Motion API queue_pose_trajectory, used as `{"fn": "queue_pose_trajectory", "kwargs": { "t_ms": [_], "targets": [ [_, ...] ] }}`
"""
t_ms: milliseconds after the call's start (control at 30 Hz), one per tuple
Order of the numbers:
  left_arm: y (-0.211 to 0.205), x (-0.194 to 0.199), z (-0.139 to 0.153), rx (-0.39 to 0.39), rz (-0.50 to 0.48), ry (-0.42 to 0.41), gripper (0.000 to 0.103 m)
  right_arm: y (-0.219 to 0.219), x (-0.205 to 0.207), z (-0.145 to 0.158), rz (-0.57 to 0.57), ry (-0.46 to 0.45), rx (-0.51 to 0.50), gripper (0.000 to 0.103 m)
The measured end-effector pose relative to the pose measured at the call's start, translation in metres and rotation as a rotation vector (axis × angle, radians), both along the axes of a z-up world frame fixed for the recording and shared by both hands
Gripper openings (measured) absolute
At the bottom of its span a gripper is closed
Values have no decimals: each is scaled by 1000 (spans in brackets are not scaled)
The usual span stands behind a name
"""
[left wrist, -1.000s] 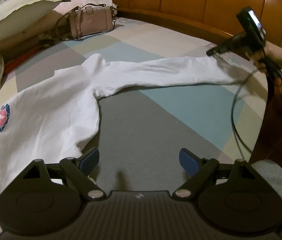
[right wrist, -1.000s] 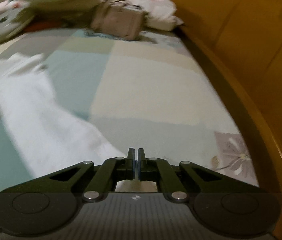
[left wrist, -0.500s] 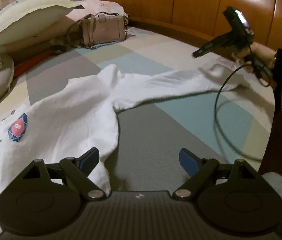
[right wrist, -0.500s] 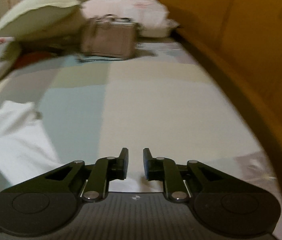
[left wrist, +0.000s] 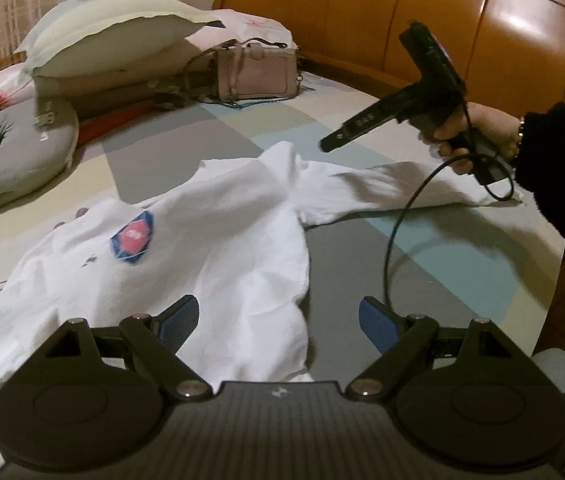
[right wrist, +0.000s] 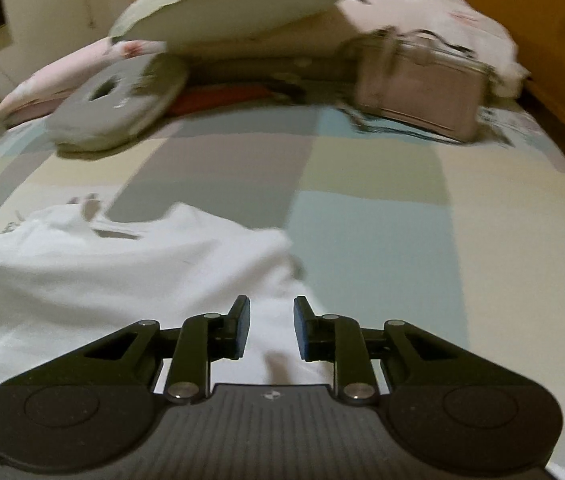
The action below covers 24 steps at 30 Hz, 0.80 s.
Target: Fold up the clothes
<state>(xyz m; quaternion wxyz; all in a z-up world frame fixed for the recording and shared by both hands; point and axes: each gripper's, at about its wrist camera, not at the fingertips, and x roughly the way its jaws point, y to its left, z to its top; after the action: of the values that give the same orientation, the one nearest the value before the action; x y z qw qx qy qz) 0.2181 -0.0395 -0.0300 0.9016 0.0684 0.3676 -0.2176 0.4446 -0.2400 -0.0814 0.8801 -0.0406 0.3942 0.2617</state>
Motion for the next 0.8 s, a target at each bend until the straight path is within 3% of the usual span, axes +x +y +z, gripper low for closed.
{"fn": "queue_pose_trajectory", "kwargs": {
  "t_ms": [200, 267, 333, 400, 500, 633, 700, 800],
  "targets": [
    [24, -8, 2, 16, 51, -3, 87, 54, -40, 2, 180, 28, 42, 29],
    [33, -13, 1, 21, 71, 3, 87, 70, -62, -3, 247, 64, 51, 34],
    [43, -17, 0, 27, 94, 12, 87, 79, -84, -9, 277, 91, 57, 45],
    [51, -23, -2, 34, 115, 16, 87, 85, -106, -16, 288, 115, 63, 45],
    [62, -33, -3, 29, 141, 23, 87, 79, -133, -27, 255, 183, 142, 47],
    [70, -45, -8, 0, 159, 44, 87, 66, -168, -43, 197, 275, 269, 57],
    [71, -50, -9, -4, 166, 52, 87, 69, -177, -51, 167, 290, 309, 58],
    [72, -56, -7, -5, 175, 50, 87, 84, -177, -59, 119, 243, 336, 58]
  ]
}}
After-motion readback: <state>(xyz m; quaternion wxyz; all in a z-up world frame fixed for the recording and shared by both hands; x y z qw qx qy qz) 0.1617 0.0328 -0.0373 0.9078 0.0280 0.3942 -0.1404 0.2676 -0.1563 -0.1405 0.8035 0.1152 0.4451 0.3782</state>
